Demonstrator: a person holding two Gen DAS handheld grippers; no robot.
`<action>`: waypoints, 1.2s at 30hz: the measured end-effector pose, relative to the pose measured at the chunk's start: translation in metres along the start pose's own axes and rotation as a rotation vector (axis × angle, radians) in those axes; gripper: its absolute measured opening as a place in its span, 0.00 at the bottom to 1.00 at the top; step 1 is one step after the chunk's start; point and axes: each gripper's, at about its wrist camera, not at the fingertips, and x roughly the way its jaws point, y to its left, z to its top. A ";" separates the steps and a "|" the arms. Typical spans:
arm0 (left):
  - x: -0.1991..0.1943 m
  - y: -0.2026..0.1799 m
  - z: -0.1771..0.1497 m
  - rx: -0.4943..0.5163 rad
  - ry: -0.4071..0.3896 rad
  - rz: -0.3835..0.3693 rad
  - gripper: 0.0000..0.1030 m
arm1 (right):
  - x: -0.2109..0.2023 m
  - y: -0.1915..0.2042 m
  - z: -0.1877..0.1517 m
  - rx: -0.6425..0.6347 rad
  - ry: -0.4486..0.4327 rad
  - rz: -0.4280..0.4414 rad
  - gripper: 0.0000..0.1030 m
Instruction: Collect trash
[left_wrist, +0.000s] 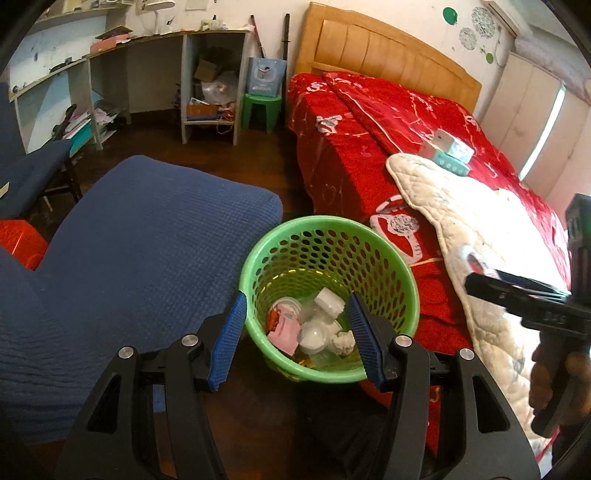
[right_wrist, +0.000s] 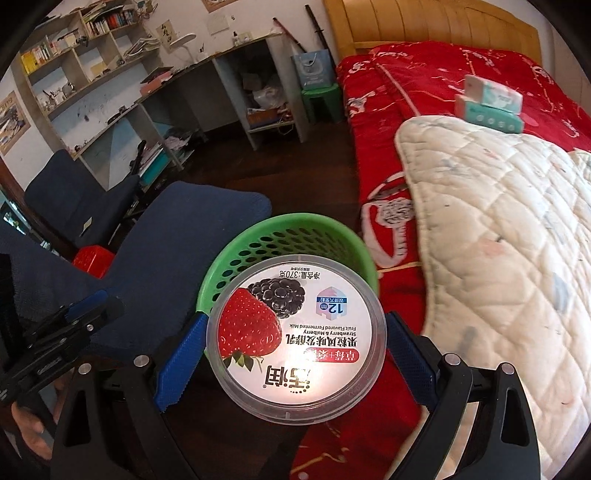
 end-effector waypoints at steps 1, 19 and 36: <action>-0.001 0.001 0.000 -0.003 -0.002 0.000 0.55 | 0.003 0.002 0.001 -0.003 0.002 0.001 0.88; -0.012 -0.002 -0.002 -0.012 -0.016 -0.017 0.61 | 0.025 0.019 -0.004 -0.011 0.004 0.076 0.91; -0.032 -0.053 -0.003 0.075 -0.042 -0.059 0.75 | -0.055 -0.018 -0.031 0.063 -0.058 -0.064 0.91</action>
